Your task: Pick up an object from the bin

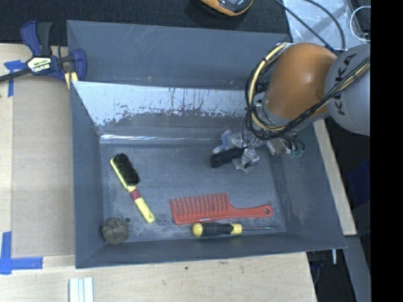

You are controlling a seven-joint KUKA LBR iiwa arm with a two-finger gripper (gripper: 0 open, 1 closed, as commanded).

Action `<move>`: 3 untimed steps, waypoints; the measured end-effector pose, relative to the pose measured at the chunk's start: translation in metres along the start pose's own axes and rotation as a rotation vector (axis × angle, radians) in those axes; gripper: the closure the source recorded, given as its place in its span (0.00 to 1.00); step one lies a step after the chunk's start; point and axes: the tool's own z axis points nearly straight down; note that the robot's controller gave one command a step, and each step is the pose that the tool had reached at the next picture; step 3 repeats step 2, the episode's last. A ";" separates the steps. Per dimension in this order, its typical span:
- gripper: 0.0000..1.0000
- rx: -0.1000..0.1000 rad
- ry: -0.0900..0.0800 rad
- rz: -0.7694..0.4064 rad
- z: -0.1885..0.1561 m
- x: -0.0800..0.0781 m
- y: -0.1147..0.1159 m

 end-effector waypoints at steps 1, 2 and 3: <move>1.00 0.002 -0.004 0.000 -0.013 -0.001 0.000; 1.00 0.003 -0.005 0.000 -0.023 -0.001 -0.001; 1.00 0.003 -0.005 0.000 -0.023 -0.001 -0.001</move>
Offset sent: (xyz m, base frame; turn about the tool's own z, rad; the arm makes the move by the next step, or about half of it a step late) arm 0.0001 -0.0001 0.0121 0.0000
